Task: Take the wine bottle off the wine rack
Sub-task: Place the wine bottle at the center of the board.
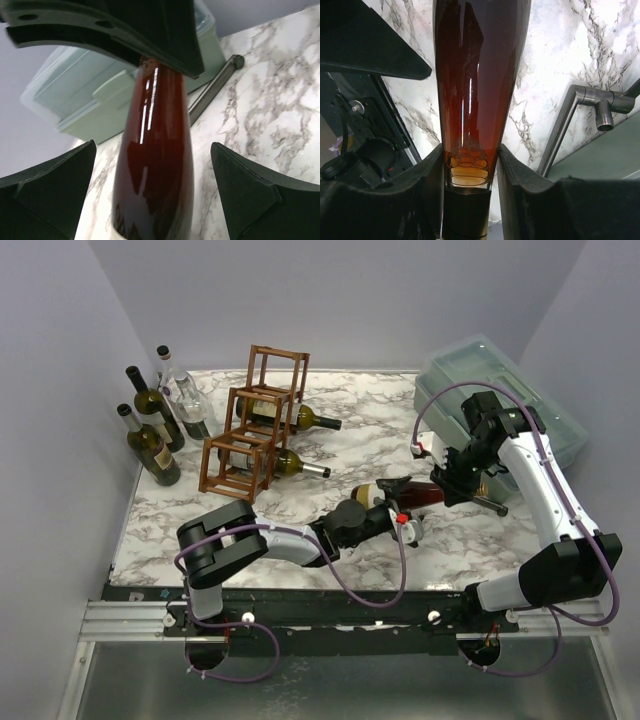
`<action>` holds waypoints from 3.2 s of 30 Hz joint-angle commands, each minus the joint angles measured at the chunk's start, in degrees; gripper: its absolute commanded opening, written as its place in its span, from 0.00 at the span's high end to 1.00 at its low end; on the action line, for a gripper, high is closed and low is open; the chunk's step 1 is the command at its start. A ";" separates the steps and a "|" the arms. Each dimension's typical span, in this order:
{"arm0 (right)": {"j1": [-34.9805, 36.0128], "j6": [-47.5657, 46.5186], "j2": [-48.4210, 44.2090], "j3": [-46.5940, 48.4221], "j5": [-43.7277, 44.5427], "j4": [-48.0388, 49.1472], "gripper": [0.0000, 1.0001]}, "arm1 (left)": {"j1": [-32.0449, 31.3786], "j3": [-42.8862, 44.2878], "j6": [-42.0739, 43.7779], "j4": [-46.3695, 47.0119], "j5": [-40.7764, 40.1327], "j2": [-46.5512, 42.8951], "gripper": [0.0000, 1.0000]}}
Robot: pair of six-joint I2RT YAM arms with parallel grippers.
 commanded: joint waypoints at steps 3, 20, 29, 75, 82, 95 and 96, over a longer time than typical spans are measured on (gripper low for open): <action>1.47 -0.42 -3.14 2.38 -8.48 1.96 1.00 | 0.57 4.74 -2.97 -1.33 9.81 3.09 0.02; 3.18 1.34 -2.63 2.73 -8.20 2.21 1.00 | 0.56 10.03 1.47 -5.04 1.17 7.42 0.29; 3.35 3.04 -1.93 2.43 -9.30 2.00 1.00 | -0.63 10.81 -4.12 -8.97 -2.30 5.91 1.00; -17.28 73.72 -13.56 -10.79 -20.77 41.87 0.01 | -0.29 2.00 -17.59 2.52 -11.03 2.06 1.00; -19.73 82.21 -18.12 -17.51 -15.12 42.58 0.01 | -0.15 1.45 -17.78 3.51 -11.53 1.61 1.00; -21.37 94.69 -21.89 -33.36 -23.83 53.26 0.09 | 0.02 1.17 -18.82 4.88 -12.80 0.99 1.00; -21.37 95.72 -22.46 -34.25 -24.16 55.05 0.11 | 0.03 1.09 -18.84 4.95 -12.80 0.92 1.00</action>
